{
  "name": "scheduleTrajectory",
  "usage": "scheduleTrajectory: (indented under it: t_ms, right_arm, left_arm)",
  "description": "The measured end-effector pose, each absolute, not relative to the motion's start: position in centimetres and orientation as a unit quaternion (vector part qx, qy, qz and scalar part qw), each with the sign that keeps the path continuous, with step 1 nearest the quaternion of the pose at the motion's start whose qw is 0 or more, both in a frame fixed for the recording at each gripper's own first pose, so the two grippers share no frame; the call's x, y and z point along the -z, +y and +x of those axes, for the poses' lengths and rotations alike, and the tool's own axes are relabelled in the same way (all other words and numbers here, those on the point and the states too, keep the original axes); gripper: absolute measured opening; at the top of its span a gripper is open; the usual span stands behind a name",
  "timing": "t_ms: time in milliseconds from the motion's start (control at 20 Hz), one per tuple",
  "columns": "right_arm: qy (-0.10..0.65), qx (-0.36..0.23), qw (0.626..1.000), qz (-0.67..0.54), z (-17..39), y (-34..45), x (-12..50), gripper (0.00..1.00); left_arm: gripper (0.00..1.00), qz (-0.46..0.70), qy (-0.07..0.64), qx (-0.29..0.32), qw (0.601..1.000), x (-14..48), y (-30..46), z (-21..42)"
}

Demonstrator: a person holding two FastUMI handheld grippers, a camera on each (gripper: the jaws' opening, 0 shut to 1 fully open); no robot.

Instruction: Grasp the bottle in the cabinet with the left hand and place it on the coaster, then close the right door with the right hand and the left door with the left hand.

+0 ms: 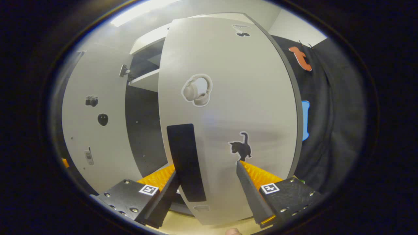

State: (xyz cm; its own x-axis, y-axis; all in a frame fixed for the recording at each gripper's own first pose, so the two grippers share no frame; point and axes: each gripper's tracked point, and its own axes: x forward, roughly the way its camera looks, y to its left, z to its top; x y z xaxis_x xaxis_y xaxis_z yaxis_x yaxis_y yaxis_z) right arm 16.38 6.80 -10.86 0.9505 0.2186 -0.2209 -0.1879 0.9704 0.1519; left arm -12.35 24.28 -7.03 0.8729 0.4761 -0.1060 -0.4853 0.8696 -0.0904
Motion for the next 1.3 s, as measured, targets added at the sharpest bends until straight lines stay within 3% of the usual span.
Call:
scheduleTrajectory:
  t_ms: [1050,1150,1200,1300]
  right_arm:
    - [0.114,-0.027,0.992,0.054,19.1,8.2,11.6,0.98]
    - [0.112,-0.024,0.992,0.051,19.1,8.3,11.6,0.98]
    - [0.112,-0.023,0.992,0.051,19.2,8.3,11.6,0.98]
    - [0.113,-0.021,0.992,0.052,19.2,8.4,11.7,0.98]
  left_arm:
    - [0.91,-0.051,0.052,-0.293,0.953,7.1,28.3,-15.7]
    - [0.85,-0.053,0.051,-0.289,0.955,6.9,28.3,-15.2]
    - [0.91,-0.053,0.052,-0.287,0.955,6.9,28.3,-14.9]
    - [0.91,-0.054,0.055,-0.282,0.956,6.9,28.4,-14.5]
